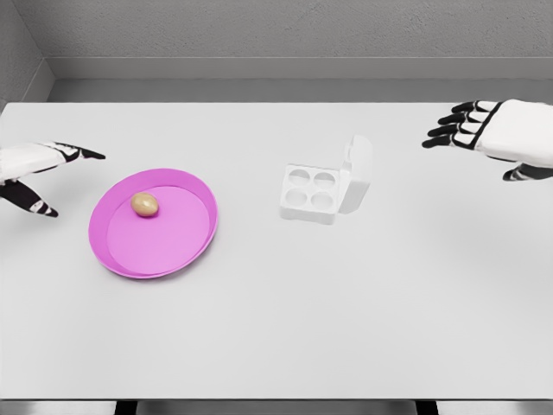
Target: Pack egg into the box and close the box lid
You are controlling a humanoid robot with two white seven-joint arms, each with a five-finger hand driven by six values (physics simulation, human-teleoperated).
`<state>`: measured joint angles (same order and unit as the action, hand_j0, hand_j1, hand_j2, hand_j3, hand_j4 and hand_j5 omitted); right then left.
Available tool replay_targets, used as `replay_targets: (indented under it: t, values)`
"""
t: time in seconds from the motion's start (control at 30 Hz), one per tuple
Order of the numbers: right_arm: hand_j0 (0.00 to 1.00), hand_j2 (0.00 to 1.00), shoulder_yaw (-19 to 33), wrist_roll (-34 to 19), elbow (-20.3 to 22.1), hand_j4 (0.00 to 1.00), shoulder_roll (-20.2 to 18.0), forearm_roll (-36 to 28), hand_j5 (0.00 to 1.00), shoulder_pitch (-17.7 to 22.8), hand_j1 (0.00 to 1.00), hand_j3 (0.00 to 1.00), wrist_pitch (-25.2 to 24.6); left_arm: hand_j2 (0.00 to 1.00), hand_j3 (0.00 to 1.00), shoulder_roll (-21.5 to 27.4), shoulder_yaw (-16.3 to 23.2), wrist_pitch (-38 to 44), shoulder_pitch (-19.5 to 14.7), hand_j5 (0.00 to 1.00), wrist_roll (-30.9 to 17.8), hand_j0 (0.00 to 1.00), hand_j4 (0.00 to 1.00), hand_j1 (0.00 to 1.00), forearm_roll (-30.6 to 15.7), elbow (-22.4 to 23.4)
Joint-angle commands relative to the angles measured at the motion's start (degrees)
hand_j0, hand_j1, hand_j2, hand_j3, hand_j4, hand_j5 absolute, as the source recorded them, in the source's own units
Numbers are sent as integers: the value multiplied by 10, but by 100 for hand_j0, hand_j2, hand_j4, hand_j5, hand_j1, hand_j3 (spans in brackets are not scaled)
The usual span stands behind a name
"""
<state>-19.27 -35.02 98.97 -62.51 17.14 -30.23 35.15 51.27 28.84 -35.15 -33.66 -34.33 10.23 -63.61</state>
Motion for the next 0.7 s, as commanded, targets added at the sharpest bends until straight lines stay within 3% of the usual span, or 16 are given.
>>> replay_targets:
  t: [0.0,0.13,0.2,0.3,0.43,0.53,0.6,0.67]
  values:
    - [100,100,-1,0,1,100,0,-2,100,-1,100,100,-1,100,100,-4,0,1,0,100,-6,100,100,100,-4,1]
    - [100,100,1,0,1,100,0,-2,100,1,100,100,-1,100,100,-9,18,1,-11,100,-6,100,100,100,-5,30]
    - [100,100,1,0,1,100,0,-2,100,2,100,100,-1,100,100,-9,114,1,-54,100,-6,100,100,100,-6,31]
    - [100,100,4,0,-4,100,-4,-4,100,7,100,100,-1,100,100,-7,179,1,-82,100,-6,100,100,100,-4,31]
    - [100,100,60,0,-4,100,-2,-5,100,34,100,100,-1,100,100,-11,189,1,-88,100,1,100,100,100,-7,23]
    - [100,100,62,0,-14,100,11,-5,100,39,100,100,-1,100,100,-11,190,1,-98,100,1,100,100,100,-7,18]
    - [100,100,62,0,-18,100,54,-7,100,40,100,100,-1,100,100,-9,189,1,-104,100,1,100,100,100,-7,19]
    - [100,100,63,0,-18,100,57,-6,100,40,100,100,-1,100,100,-7,189,1,-105,100,1,100,100,100,-8,19]
